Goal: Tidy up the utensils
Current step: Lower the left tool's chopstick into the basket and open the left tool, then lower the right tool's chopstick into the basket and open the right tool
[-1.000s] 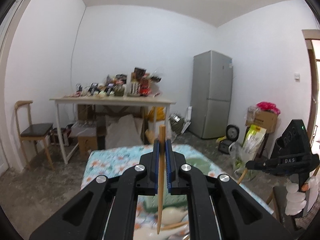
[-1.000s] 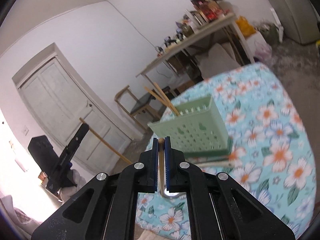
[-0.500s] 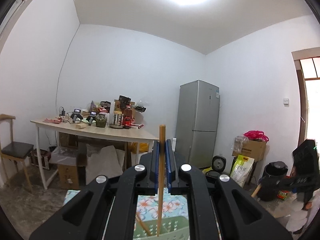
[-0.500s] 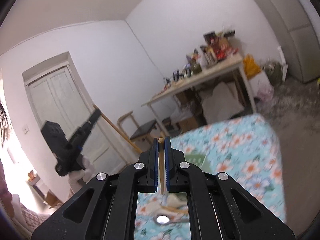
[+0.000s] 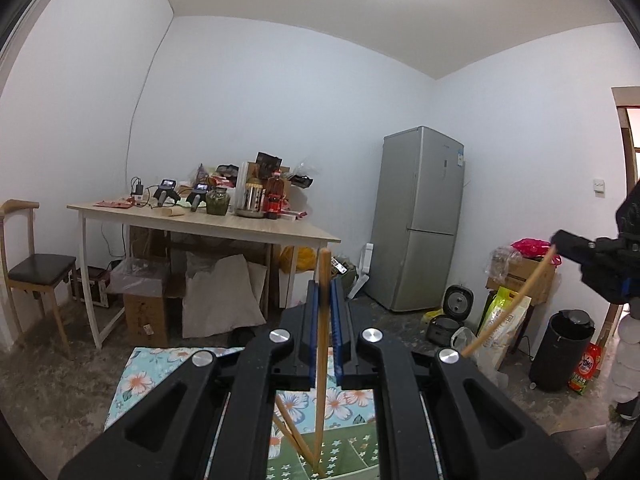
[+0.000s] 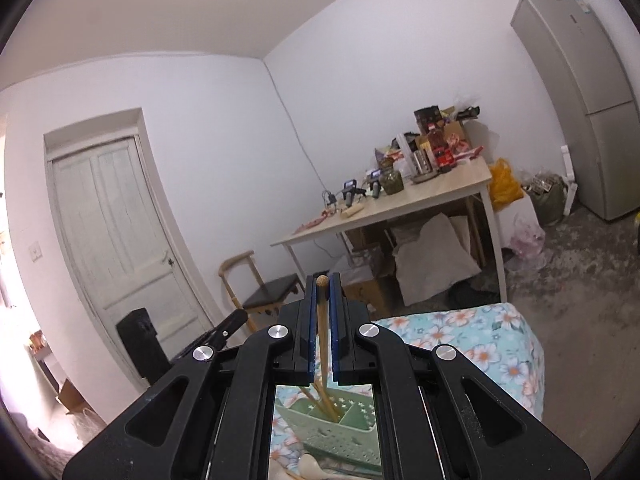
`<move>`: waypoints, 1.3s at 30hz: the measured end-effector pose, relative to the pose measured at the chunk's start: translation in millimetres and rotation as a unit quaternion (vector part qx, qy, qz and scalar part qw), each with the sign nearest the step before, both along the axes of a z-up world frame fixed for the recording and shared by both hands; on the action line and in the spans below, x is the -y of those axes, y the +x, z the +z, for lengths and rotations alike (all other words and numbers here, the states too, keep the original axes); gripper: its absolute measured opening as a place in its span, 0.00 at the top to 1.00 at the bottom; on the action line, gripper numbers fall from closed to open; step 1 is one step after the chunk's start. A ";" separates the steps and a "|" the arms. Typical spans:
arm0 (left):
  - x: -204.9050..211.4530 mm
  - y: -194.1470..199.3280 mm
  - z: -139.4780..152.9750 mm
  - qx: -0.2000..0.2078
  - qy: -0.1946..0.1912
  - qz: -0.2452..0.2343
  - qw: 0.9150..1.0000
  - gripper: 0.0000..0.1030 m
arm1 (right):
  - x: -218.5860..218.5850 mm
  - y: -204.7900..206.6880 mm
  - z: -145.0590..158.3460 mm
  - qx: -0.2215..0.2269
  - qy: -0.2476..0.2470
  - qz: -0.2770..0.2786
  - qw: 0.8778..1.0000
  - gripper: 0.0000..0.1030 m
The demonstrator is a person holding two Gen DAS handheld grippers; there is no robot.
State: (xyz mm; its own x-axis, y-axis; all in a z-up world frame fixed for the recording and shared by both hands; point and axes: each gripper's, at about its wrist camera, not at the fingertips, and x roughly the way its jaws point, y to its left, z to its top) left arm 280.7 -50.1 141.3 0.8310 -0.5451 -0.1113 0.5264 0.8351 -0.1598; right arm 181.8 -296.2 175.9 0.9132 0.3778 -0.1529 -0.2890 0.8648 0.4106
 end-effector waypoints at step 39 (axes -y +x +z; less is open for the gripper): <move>-62.6 -39.5 -64.2 -0.096 0.007 0.036 0.995 0.50 | -76.6 63.2 -39.5 -0.108 -0.105 0.018 0.988 0.79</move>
